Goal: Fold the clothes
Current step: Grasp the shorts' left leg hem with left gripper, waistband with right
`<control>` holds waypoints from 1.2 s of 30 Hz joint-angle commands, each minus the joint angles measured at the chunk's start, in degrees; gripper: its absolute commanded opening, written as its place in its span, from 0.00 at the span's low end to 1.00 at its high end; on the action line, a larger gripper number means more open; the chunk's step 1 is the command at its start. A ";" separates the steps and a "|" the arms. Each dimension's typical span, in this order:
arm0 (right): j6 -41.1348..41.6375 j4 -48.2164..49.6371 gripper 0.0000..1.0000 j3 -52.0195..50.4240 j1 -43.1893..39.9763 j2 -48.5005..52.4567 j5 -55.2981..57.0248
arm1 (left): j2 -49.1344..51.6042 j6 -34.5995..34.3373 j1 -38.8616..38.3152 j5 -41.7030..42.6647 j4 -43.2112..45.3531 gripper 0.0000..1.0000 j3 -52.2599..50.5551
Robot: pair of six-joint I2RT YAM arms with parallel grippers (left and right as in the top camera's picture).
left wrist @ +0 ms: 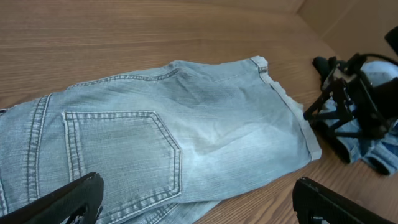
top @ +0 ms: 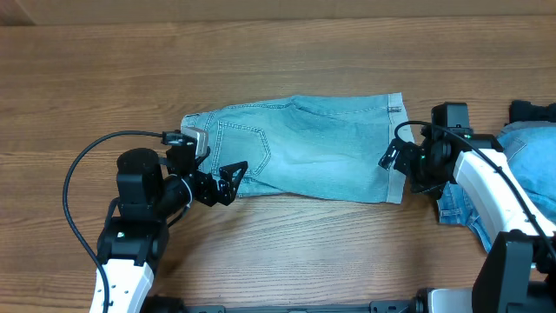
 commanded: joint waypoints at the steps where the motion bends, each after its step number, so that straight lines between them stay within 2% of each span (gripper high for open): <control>1: -5.25 1.95 1.00 -0.37 -0.13 0.63 -0.35 | -0.07 1.77 -0.72 -1.90 0.00 1.00 1.70; 14: -9.51 13.68 0.98 -7.39 -0.13 0.74 -3.39 | -0.07 1.75 -0.72 -3.58 -0.33 1.00 1.70; 19: -9.40 14.97 0.94 -8.83 -0.13 0.74 -5.44 | -0.07 1.77 -0.72 -3.61 -0.35 1.00 1.70; 24: -9.38 14.99 0.84 -8.83 -0.13 0.79 -5.95 | -0.07 1.77 -0.72 -3.61 -0.37 1.00 1.70; 25: -9.16 15.02 0.70 -8.83 -0.13 0.79 -5.92 | -0.07 1.77 -0.72 -3.61 -0.35 1.00 1.70; 26: -8.20 14.99 0.46 -8.83 -0.13 0.79 -5.90 | -0.07 1.77 -0.72 -3.63 -0.35 1.00 1.70; 27: -7.61 14.99 0.40 -8.83 -0.13 0.79 -5.92 | -0.07 1.77 -0.72 -3.63 -0.37 1.00 1.70; 28: -7.61 15.10 0.28 -8.81 -0.13 0.79 -5.68 | -0.07 1.77 -0.72 -3.63 -0.37 1.00 1.70; 30: -7.61 15.52 0.10 -8.33 -0.13 0.79 -3.13 | -0.04 1.88 -0.72 -3.65 -0.87 1.00 1.70; 31: -7.63 15.47 0.04 -7.72 -0.13 0.76 -2.27 | 0.00 2.89 -0.72 -3.63 -1.29 1.00 1.70; 33: -7.63 15.21 0.04 -5.03 -0.13 0.76 -2.21 | 0.33 5.25 -0.72 -3.63 -2.19 1.00 1.70; 36: -7.61 13.22 0.04 -0.33 -0.13 0.76 0.07 | 0.96 5.22 -0.72 -3.63 -2.36 1.00 1.70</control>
